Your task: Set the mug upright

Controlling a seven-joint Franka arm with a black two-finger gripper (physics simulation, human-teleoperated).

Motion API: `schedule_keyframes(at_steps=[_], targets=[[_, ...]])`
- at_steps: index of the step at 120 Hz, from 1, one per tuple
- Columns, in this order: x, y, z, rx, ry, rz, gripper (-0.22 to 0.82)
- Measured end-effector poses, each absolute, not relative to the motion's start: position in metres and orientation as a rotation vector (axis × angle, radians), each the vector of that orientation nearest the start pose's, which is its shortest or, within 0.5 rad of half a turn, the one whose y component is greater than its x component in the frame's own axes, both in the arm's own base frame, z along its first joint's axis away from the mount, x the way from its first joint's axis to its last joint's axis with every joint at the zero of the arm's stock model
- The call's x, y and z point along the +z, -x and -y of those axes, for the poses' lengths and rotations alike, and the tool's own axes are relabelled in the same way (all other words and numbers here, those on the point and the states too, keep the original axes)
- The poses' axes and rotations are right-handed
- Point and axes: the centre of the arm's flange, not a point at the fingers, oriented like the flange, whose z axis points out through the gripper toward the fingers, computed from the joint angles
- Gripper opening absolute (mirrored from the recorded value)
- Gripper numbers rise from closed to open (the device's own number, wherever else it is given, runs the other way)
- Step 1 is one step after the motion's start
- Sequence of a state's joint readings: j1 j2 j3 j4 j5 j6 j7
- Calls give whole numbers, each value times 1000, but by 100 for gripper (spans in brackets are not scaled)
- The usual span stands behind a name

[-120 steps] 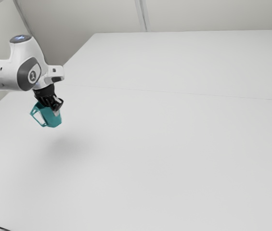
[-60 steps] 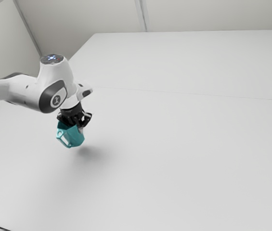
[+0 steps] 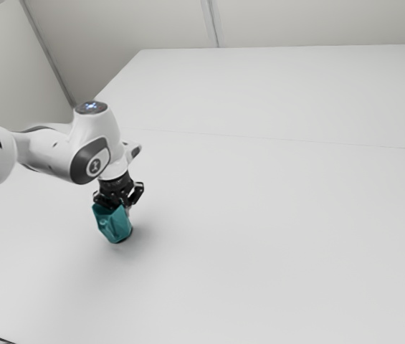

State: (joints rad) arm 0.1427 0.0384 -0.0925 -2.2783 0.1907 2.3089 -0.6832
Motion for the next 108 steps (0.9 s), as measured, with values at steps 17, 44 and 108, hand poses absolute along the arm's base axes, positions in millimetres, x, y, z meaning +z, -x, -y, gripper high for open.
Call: schedule_keyframes(at_steps=[17, 44, 108], targets=[[336, -522, -31, -72, 2852, 974, -3], [363, -521, -28, -138, 2826, 1052, 37], [475, -544, 11, -299, 2872, 931, 59]])
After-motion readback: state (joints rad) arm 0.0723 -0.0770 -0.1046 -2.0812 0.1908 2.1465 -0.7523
